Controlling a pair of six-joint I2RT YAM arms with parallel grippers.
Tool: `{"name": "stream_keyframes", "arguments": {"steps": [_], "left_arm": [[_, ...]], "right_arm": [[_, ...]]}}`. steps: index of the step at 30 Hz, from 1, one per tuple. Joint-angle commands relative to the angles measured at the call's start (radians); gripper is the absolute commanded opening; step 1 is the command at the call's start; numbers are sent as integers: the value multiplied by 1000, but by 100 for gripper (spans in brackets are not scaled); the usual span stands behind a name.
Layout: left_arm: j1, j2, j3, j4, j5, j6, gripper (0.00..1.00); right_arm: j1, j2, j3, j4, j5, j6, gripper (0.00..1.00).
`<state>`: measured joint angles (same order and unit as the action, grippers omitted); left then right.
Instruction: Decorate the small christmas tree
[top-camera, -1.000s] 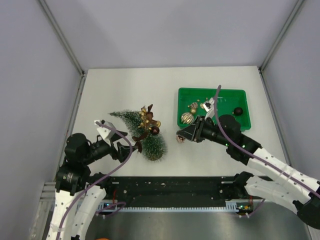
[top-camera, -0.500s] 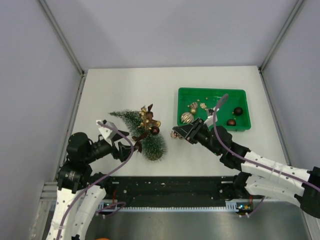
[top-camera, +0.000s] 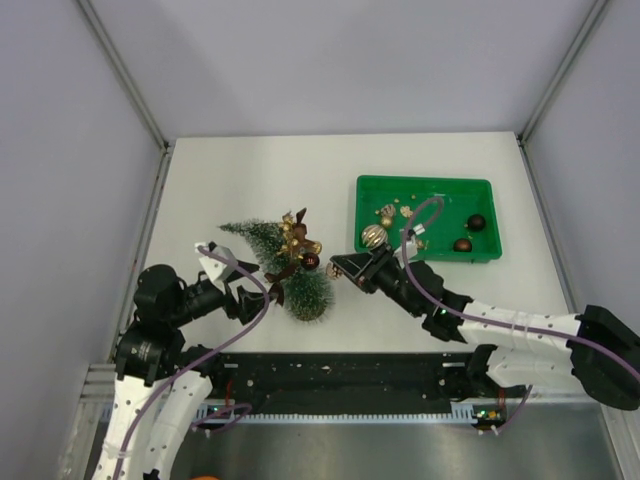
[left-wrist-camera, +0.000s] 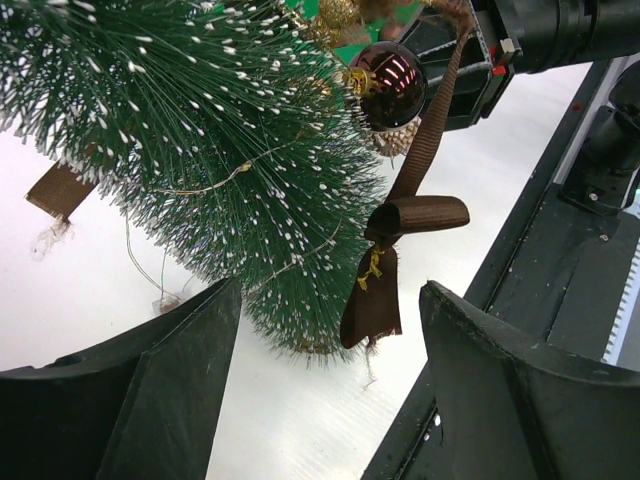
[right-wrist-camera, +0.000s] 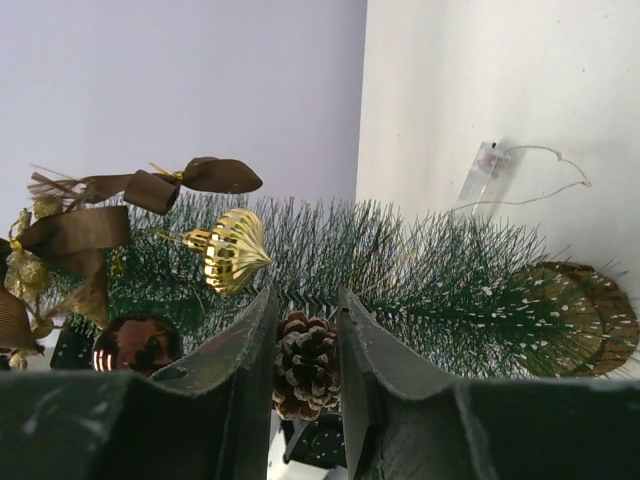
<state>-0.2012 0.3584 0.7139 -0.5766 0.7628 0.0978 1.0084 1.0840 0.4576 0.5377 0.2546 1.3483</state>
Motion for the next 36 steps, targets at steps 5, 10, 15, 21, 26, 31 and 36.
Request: {"name": "stream_keyframes", "arguments": {"steps": [5, 10, 15, 21, 26, 31, 36], "left_arm": [[2, -42, -25, 40, 21, 60, 73], [2, -41, -33, 44, 33, 77, 70], [2, -38, -39, 47, 43, 80, 66], [2, -30, -34, 54, 49, 83, 63], [2, -29, -25, 55, 53, 85, 61], [2, -26, -24, 49, 55, 88, 61], [2, -29, -22, 49, 55, 85, 60]], "right_arm": [[44, 88, -19, 286, 71, 95, 7], [52, 128, -5, 326, 83, 106, 7], [52, 154, -11, 357, 100, 118, 6], [53, 183, -33, 393, 123, 124, 5], [53, 221, -56, 433, 133, 127, 4], [52, 231, -77, 452, 143, 129, 4], [53, 237, -76, 464, 129, 126, 4]]}}
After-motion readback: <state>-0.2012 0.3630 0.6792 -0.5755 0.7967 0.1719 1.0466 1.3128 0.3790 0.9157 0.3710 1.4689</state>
